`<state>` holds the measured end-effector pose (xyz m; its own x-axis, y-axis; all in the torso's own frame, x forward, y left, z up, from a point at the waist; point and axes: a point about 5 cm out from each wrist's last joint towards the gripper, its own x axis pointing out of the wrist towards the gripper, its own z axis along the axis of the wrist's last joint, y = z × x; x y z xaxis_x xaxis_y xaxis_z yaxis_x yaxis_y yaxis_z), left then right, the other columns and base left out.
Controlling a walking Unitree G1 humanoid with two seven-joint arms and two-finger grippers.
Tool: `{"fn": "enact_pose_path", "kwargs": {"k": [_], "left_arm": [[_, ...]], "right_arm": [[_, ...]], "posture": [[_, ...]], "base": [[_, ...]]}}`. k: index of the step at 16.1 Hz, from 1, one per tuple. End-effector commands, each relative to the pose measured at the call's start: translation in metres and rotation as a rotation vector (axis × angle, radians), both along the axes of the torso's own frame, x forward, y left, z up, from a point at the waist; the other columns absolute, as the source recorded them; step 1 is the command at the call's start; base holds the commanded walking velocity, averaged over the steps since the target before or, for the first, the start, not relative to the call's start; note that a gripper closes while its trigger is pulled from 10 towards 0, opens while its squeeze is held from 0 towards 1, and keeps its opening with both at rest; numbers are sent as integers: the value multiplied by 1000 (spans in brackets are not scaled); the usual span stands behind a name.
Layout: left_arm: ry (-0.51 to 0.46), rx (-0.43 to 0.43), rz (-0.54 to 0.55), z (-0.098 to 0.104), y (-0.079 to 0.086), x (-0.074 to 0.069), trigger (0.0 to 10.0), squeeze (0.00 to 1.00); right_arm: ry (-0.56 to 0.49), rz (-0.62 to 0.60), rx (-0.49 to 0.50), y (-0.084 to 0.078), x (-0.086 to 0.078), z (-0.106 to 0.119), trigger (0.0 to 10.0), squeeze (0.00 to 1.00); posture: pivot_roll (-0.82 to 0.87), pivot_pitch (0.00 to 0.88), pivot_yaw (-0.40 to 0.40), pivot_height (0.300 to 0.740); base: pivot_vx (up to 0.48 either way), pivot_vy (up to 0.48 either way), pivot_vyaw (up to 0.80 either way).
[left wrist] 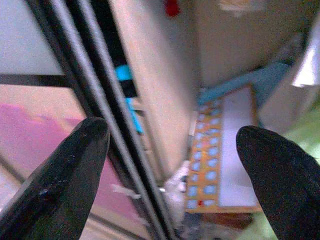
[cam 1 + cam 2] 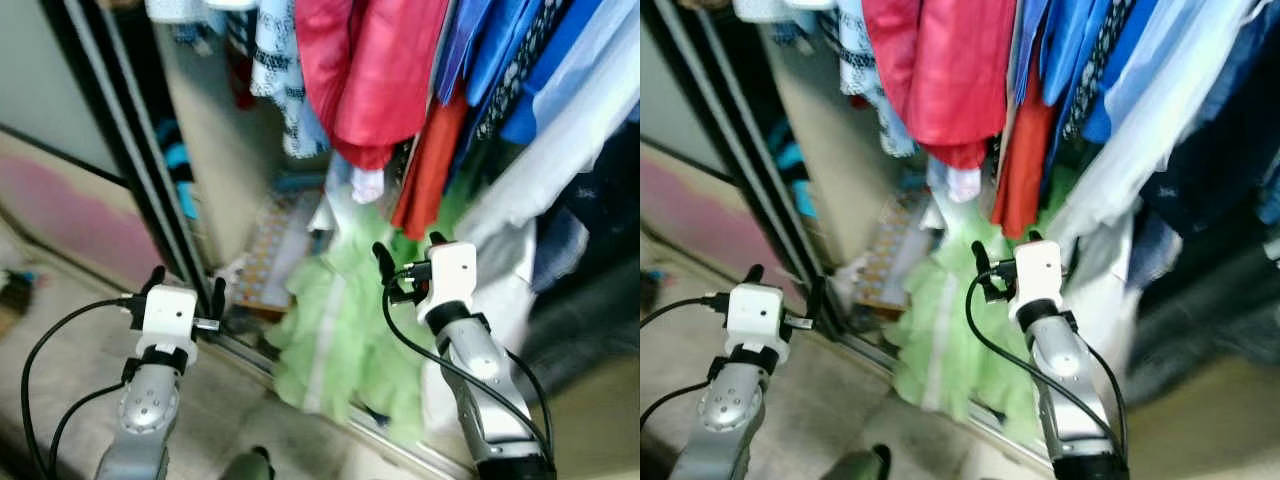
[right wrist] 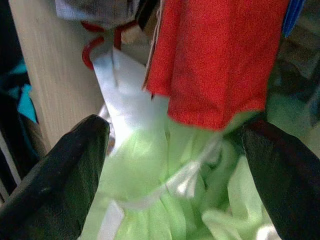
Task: Clean up the room
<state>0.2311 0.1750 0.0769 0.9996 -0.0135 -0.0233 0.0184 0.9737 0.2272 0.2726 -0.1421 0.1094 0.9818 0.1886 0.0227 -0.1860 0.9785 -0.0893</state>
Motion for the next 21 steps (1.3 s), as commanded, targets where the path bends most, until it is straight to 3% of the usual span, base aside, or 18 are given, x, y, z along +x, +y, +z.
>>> {"fn": "enact_pose_path", "kwargs": {"k": [1,8,9,10,12,18,21], "left_arm": [[12,7,-1,-2,-1,1,10000,0],[121,-31,86,-19,7,8,10000,0],[143,-98,179,-25,19,8,10000,0],[144,-112,218,-26,23,6,10000,0],[130,-52,178,-23,17,8,10000,0],[164,-56,168,-28,13,12,10000,0],[167,-53,166,-29,11,12,10000,0]], "right_arm": [[9,-19,0,-2,2,-3,10000,0],[25,-10,-5,3,9,-19,10000,0],[-7,-14,-43,5,14,-20,10000,0],[-4,4,-72,11,14,-24,10000,0],[29,-17,-40,6,17,-29,10000,0],[26,-18,-53,3,19,-34,10000,0],[24,3,-78,5,20,-36,10000,0]], "posture": [[53,24,-30,740],[55,30,-42,740],[63,43,-51,740],[67,44,-56,740],[69,42,-63,740],[50,38,-58,740],[55,34,-68,740]], "base": [[0,0,800],[0,0,686],[0,0,0],[0,0,0],[0,0,0],[0,0,0],[0,0,800]]}}
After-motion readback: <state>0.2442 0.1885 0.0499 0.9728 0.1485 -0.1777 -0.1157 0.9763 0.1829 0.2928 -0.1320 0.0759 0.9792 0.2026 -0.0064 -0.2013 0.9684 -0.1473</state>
